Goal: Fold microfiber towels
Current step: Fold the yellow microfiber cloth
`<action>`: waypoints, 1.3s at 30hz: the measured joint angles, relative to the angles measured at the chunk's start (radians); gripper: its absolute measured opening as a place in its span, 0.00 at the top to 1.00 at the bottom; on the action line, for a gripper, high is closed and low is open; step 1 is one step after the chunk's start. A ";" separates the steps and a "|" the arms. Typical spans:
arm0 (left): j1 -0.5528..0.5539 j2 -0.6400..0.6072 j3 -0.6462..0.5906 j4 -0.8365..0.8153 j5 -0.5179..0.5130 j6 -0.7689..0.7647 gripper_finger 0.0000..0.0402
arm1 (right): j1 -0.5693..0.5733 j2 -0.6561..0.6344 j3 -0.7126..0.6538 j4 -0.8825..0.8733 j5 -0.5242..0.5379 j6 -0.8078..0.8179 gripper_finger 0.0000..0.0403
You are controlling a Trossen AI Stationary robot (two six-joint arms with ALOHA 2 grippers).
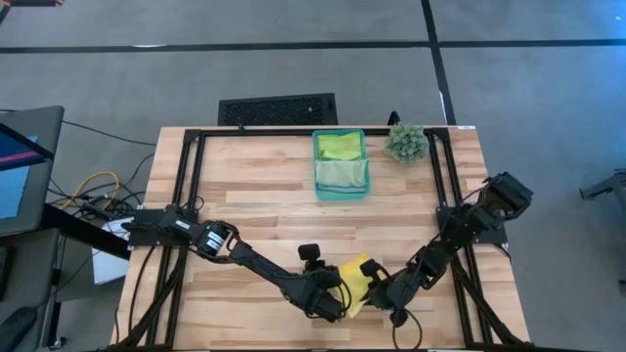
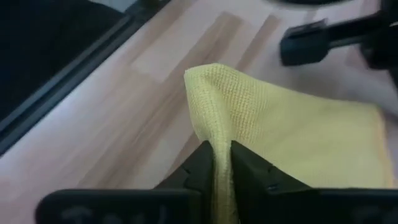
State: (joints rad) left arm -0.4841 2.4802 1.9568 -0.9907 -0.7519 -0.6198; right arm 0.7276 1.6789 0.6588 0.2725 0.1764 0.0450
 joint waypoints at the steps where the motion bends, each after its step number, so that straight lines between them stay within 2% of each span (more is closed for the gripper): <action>1: 0.001 0.000 0.000 0.001 0.001 0.001 1.00 | 0.004 0.003 0.000 0.002 -0.002 0.000 0.83; 5: 0.001 0.000 0.000 0.003 0.004 0.004 1.00 | 0.009 0.040 0.000 0.007 -0.036 -0.002 0.72; 10: 0.001 0.002 -0.001 0.003 0.011 0.003 1.00 | 0.009 0.037 0.000 -0.006 -0.097 -0.084 0.51; 13: 0.001 0.002 -0.001 0.002 0.013 0.002 1.00 | 0.048 0.012 0.001 -0.001 -0.096 -0.136 0.42; 16: 0.001 0.003 -0.001 0.002 0.014 -0.001 1.00 | 0.102 0.012 0.001 -0.007 -0.027 -0.216 0.40; 20: 0.001 0.004 -0.001 -0.002 0.009 -0.019 1.00 | 0.134 0.028 0.000 -0.013 0.039 -0.254 0.45; 28: -0.011 -0.030 -0.008 -0.119 0.005 -0.136 1.00 | 0.100 0.028 0.000 -0.067 0.075 -0.229 0.70; 32: -0.034 -0.095 -0.005 -0.112 -0.083 -0.190 1.00 | 0.090 0.028 0.000 -0.079 0.061 -0.218 0.79; 35: -0.041 -0.109 -0.003 -0.004 -0.103 -0.147 1.00 | 0.088 0.028 0.000 -0.081 0.057 -0.210 0.84; 39: -0.028 -0.098 -0.010 0.245 -0.075 0.035 1.00 | 0.088 0.028 0.000 -0.078 0.027 -0.210 0.86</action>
State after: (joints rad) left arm -0.5116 2.3821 1.9464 -0.7456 -0.8270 -0.5846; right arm 0.8157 1.7065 0.6590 0.1946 0.2037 -0.1650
